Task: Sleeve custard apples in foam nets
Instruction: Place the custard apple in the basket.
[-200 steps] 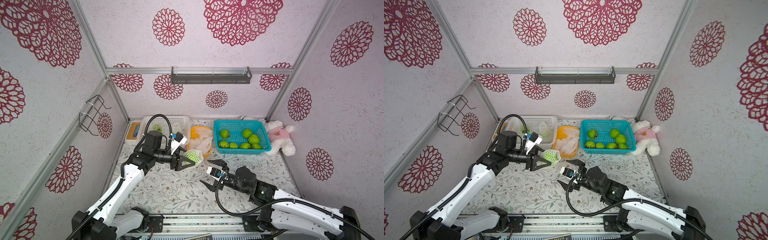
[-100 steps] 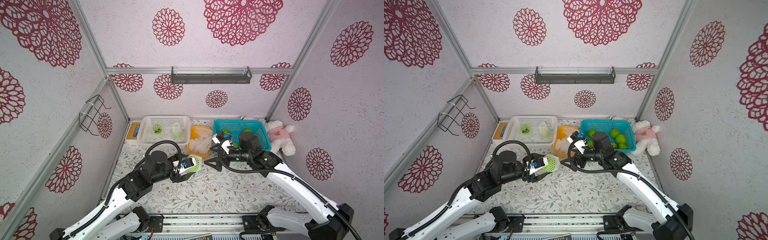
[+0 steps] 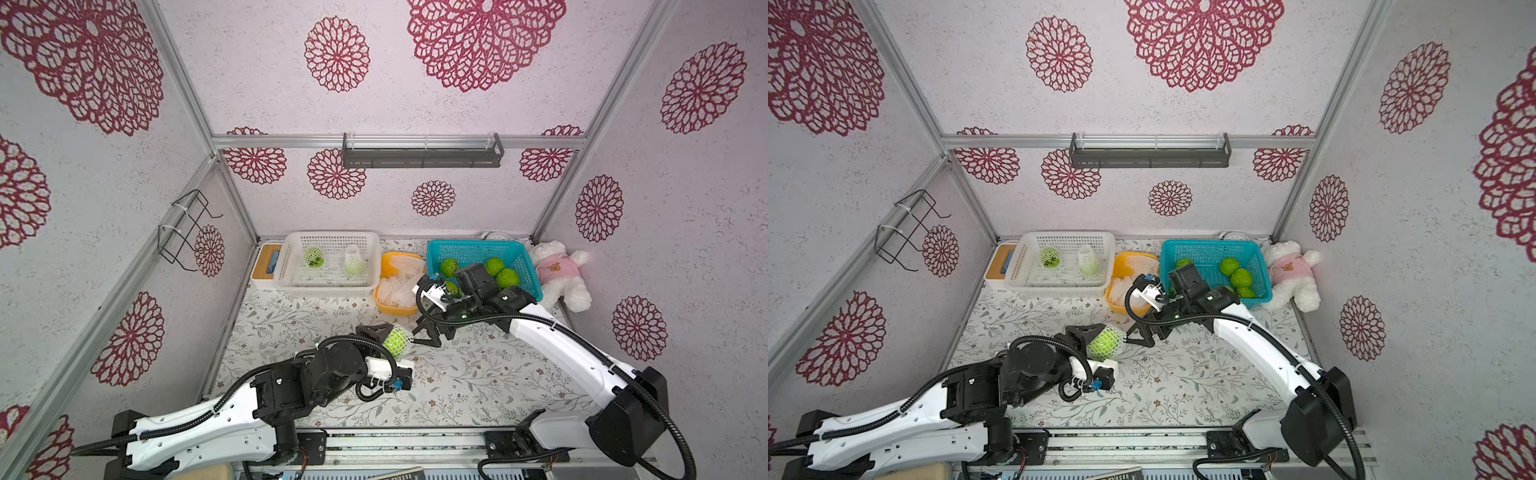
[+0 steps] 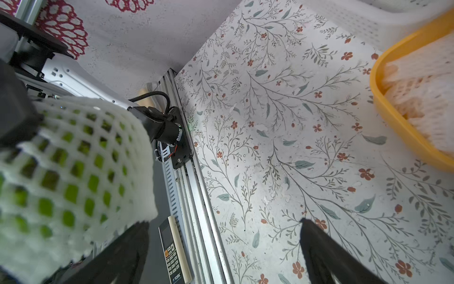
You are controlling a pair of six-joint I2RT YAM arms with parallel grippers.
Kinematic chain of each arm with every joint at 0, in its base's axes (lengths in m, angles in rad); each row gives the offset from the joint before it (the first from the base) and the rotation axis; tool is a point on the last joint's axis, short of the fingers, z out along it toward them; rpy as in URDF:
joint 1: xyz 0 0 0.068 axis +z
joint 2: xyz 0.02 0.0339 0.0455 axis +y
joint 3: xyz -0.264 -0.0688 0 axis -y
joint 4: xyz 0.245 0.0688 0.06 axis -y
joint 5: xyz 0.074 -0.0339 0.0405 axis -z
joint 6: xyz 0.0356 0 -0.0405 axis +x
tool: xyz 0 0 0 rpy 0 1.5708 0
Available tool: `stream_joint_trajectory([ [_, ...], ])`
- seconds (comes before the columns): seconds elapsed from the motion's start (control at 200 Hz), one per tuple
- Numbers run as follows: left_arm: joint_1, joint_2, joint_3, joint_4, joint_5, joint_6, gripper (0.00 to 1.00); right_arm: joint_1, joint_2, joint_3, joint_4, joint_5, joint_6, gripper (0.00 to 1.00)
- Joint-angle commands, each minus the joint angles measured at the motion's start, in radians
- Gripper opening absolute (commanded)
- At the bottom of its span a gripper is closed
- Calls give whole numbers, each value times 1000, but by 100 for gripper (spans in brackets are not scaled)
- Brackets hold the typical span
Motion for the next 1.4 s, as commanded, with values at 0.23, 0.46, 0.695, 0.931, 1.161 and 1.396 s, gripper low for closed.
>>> stream_joint_trajectory([
  [0.23,382,-13,106,24,222,-292,24,-3,-317,-54,156,645,124,98],
  [0.46,801,269,335,-45,384,-656,23,-2,-542,-245,471,893,81,97],
  [0.695,1031,631,515,-4,403,-913,24,1,-445,-263,573,789,2,98],
  [0.931,1088,937,672,12,350,-977,24,2,-268,-192,601,801,-30,98],
  [1.161,1103,1140,769,31,375,-1002,26,2,-195,-154,621,800,-45,98],
  [1.396,1115,1248,803,81,400,-1050,29,1,-173,-141,626,807,-35,98],
])
